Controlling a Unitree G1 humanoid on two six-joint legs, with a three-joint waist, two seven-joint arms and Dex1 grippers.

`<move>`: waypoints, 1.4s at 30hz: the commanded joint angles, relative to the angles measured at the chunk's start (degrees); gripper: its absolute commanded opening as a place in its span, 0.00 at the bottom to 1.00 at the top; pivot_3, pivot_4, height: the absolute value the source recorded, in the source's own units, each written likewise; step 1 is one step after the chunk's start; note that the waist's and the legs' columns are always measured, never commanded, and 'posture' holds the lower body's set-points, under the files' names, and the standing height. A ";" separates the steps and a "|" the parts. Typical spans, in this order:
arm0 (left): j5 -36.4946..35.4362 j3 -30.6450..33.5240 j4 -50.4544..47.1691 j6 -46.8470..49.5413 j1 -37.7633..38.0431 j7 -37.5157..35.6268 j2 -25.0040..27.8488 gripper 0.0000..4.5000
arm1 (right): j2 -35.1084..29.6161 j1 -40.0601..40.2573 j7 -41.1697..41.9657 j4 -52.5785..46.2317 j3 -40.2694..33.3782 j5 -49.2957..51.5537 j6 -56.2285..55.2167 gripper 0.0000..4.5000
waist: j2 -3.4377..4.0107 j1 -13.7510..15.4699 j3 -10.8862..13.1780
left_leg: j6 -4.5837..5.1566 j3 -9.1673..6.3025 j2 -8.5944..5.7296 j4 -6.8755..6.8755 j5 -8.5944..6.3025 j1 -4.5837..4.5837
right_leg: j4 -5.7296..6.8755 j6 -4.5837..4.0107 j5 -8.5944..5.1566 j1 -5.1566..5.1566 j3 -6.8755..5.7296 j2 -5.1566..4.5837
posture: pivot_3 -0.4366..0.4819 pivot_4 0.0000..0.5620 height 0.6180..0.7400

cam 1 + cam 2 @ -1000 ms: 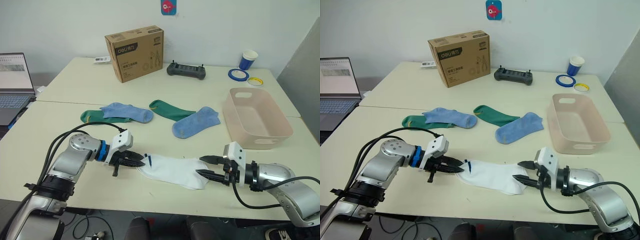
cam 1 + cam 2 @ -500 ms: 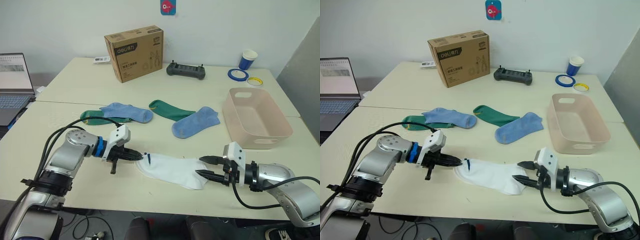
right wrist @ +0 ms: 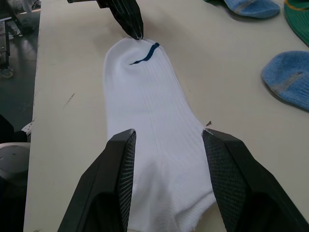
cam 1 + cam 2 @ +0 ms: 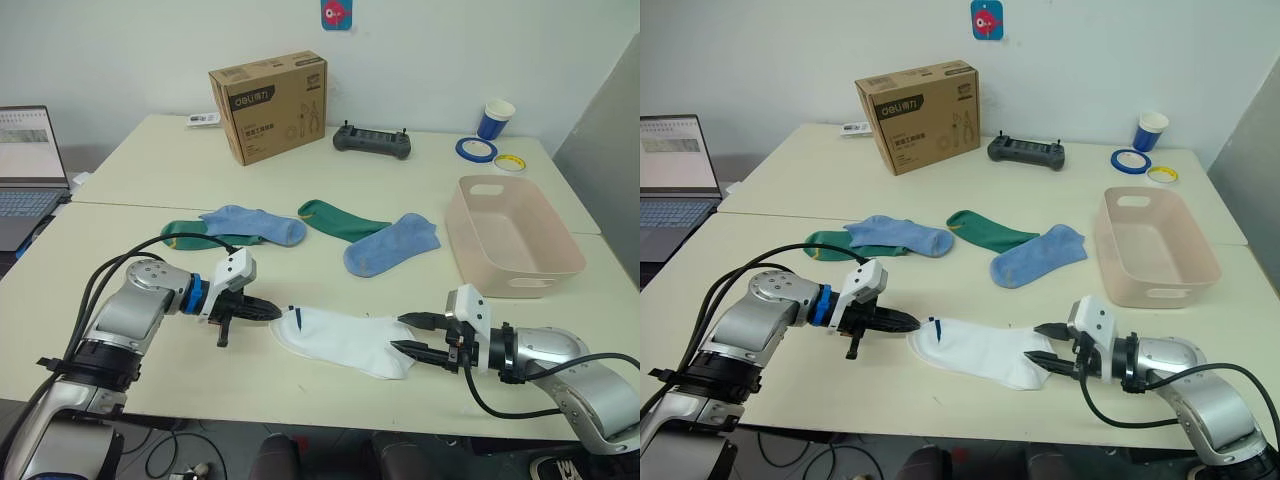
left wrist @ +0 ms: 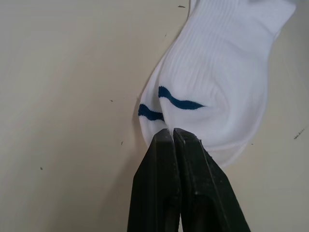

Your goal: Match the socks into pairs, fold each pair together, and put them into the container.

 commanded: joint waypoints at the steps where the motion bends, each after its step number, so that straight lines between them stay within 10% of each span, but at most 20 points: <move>1: -0.42 0.12 -1.60 -0.84 0.04 -0.03 -0.40 0.01 | 0.02 -0.26 0.26 -1.34 -0.06 0.17 -0.96 0.52 | 0.00 0.00 0.00 | 0.00 0.00 0.00 0.00 0.00 0.00 | 0.00 0.00 0.00 0.00 0.00 0.00 | 0.48 0.27 1.00; 10: 0.59 -1.46 -1.92 -1.82 0.39 -0.12 -1.22 0.01 | -0.05 -0.11 -0.08 -1.87 -0.12 0.25 -0.56 0.52 | 0.00 0.00 0.00 | 0.00 -0.02 0.00 0.00 0.00 0.00 | 0.00 0.00 0.00 0.00 -0.01 0.00 | 0.48 0.27 1.00; 15: 0.93 -1.48 -1.55 -1.31 -0.07 0.48 -1.64 0.27 | 0.03 -0.07 -0.35 -2.06 -0.12 0.32 -0.39 0.52 | 0.00 0.00 0.00 | 0.00 0.00 0.00 0.01 0.00 0.00 | 0.00 0.00 0.00 0.00 0.00 0.00 | 0.48 0.27 1.00; 42: 0.84 -2.14 -2.23 1.35 -0.43 0.20 -1.11 0.27 | -0.15 0.31 -0.51 -2.04 0.16 0.30 -0.50 0.52 | 0.00 0.01 0.00 | 0.00 -0.01 0.00 0.01 0.00 0.00 | 0.00 0.00 0.00 0.01 0.00 0.00 | 0.48 0.27 1.00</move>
